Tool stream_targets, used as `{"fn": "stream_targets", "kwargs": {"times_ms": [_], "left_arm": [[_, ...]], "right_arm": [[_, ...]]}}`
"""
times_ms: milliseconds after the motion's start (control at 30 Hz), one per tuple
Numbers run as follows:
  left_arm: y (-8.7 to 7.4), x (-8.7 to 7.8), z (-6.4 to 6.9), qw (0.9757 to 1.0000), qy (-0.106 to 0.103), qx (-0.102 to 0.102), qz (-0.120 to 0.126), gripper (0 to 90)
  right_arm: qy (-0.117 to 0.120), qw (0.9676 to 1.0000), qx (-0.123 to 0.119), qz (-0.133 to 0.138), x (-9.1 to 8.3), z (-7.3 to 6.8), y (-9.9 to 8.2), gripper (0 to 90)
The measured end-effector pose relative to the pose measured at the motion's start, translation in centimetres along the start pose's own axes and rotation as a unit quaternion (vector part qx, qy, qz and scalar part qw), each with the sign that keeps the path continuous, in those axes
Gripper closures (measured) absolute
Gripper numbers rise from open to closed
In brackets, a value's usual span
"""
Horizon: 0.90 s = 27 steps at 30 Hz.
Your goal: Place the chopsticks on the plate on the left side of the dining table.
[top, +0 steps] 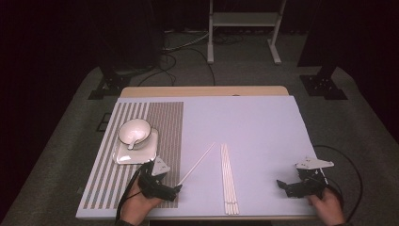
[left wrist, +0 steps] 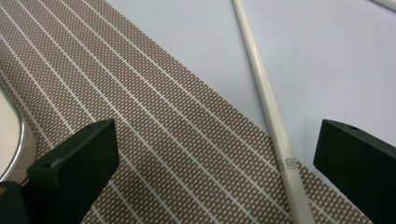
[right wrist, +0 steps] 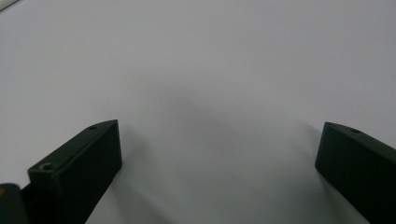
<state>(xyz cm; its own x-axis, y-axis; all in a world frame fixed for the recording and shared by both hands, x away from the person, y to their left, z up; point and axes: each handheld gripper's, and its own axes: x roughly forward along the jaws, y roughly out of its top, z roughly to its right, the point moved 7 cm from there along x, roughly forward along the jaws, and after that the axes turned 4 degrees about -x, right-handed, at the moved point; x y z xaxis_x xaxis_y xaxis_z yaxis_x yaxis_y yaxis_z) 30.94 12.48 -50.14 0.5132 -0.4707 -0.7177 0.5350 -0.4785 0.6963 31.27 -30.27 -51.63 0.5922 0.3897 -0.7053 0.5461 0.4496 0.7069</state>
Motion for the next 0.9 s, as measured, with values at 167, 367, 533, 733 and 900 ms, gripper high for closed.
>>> {"fn": "stream_targets", "kwargs": {"times_ms": [167,367,533,733,900], "left_arm": [[0.5,0.2,0.3,1.0000,-0.006,-0.001,0.006,0.0],[1.0,0.6,0.7,0.9998,-0.013,-0.002,0.012,0.0],[1.5,1.0,0.9,0.9997,-0.015,-0.002,0.019,0.0],[2.0,1.5,1.1,0.9995,-0.019,-0.009,0.025,0.0],[2.4,2.0,1.4,0.9992,-0.021,-0.015,0.030,0.0]], "right_arm": [[0.000,1.0000,0.000,0.000,0.0,0.0,0.0,0.0],[0.000,1.0000,0.000,0.000,0.0,0.0,0.0,0.0],[0.000,1.0000,0.000,0.000,0.0,0.0,0.0,0.0],[0.000,1.0000,0.000,0.000,0.0,0.0,0.0,0.0],[0.000,1.0000,0.000,0.000,0.0,0.0,0.0,0.0]]}}
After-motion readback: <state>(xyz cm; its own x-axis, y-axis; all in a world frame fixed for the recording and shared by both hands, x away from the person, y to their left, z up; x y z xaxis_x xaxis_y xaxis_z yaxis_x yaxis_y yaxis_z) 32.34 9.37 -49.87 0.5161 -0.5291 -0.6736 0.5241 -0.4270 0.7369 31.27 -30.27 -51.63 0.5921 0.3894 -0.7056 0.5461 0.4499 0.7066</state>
